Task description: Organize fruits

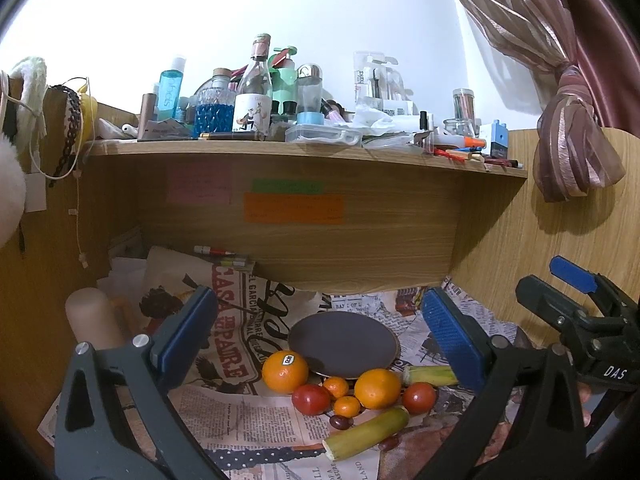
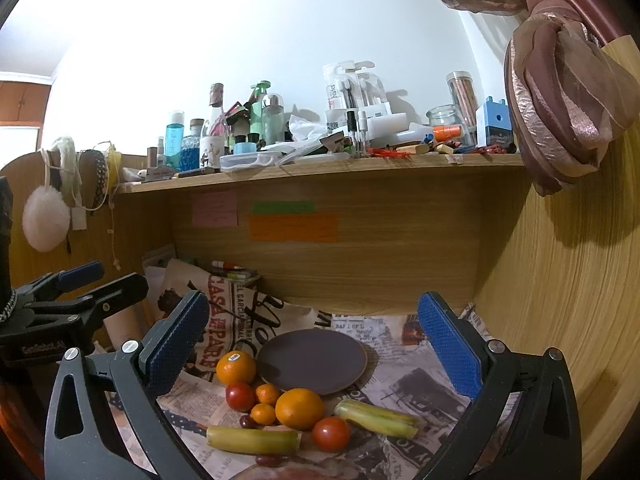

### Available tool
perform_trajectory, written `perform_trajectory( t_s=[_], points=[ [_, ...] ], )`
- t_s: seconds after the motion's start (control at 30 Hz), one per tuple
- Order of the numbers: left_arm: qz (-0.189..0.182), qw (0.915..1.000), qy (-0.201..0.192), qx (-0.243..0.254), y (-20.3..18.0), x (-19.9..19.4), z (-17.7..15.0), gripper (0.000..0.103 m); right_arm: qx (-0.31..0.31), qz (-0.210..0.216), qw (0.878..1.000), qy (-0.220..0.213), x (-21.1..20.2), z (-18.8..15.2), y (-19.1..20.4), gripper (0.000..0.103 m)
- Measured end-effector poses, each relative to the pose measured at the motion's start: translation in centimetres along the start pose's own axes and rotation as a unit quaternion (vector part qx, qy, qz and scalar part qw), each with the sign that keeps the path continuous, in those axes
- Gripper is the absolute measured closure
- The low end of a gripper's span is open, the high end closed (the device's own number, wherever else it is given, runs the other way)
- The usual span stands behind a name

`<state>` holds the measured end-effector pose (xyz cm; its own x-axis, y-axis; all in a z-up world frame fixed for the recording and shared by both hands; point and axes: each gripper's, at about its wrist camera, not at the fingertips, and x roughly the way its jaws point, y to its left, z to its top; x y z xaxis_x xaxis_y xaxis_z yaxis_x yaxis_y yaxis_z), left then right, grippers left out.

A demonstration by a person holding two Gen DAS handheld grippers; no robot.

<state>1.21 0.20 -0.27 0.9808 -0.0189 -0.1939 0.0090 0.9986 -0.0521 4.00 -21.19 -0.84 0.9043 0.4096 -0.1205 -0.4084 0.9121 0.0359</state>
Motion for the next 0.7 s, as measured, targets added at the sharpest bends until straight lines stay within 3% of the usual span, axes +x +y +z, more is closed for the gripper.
perform_trajectory(
  t_s=[0.7],
  points=[
    [0.001,1.0,-0.001,0.001,-0.04,0.04,-0.17,0.0,0.006,-0.002,1.0,0.009,0.37,-0.14,-0.24,0.0]
  ],
)
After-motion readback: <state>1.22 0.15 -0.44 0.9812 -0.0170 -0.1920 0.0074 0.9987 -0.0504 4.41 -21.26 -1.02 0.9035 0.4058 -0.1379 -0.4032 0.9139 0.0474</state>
